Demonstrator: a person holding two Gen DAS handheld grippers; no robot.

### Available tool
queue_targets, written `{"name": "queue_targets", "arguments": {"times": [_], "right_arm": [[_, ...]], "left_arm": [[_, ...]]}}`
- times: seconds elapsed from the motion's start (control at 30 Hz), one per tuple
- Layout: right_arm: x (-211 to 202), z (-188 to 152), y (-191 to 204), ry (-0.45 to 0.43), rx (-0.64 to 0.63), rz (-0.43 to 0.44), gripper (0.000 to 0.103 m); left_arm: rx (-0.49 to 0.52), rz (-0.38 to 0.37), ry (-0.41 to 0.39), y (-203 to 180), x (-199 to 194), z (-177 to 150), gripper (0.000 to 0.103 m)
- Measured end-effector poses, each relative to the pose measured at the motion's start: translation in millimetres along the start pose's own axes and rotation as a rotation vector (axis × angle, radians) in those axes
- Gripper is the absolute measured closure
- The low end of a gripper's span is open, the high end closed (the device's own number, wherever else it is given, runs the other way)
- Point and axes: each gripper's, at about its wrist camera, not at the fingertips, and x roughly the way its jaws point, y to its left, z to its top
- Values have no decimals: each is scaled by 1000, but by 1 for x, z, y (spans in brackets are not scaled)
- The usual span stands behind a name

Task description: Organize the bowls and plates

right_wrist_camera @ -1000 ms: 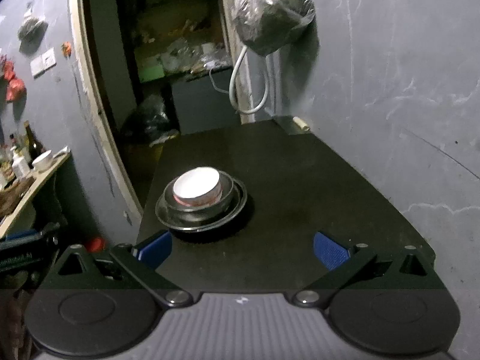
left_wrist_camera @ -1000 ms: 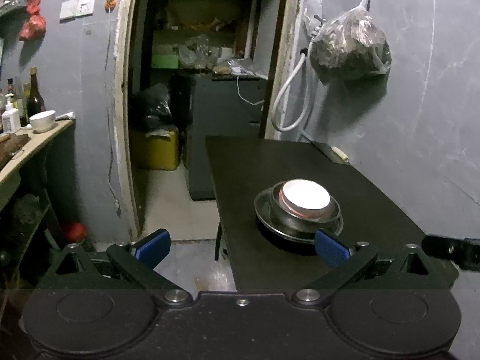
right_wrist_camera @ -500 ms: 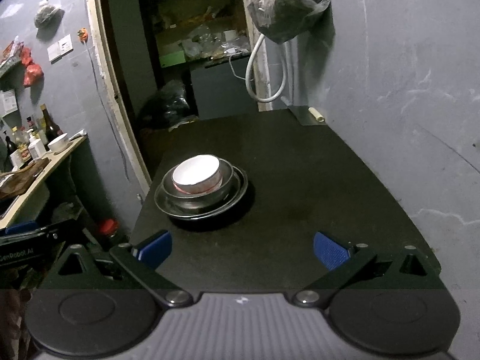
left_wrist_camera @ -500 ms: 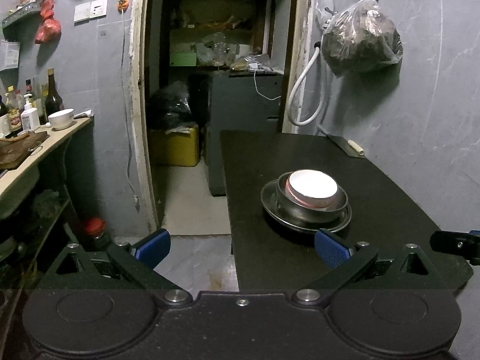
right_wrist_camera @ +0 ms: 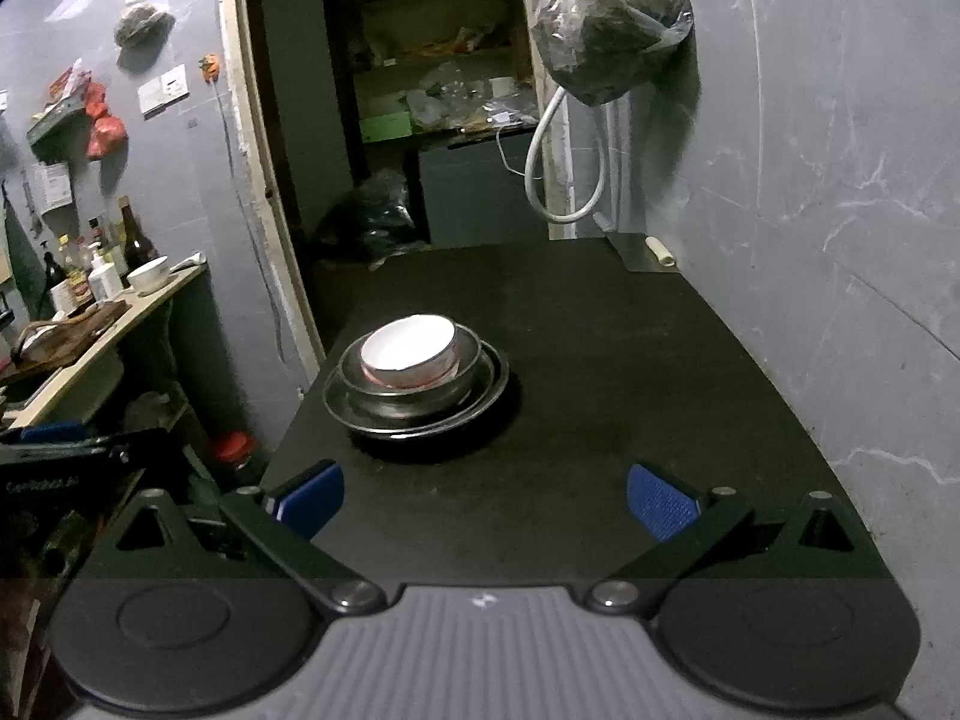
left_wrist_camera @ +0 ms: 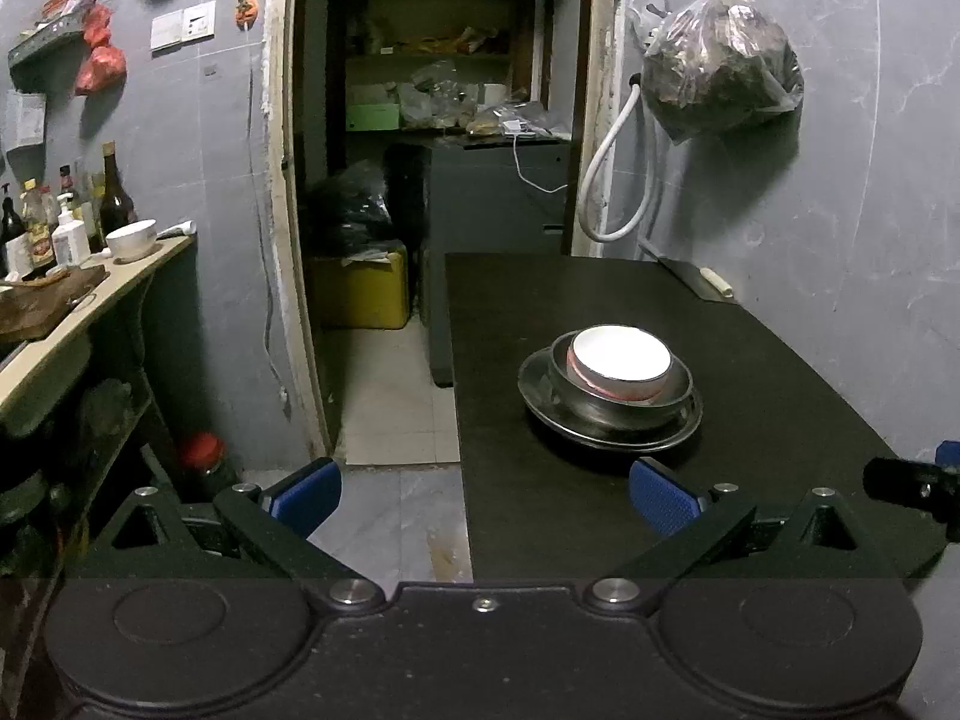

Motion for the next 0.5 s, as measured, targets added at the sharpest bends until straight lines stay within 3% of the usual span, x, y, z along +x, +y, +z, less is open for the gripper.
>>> {"name": "queue_targets", "arguments": {"times": [0.5], "right_arm": [[-13, -9, 15, -11, -7, 16, 0]], "left_arm": [[39, 5, -4, -1, -21, -15, 1]]}}
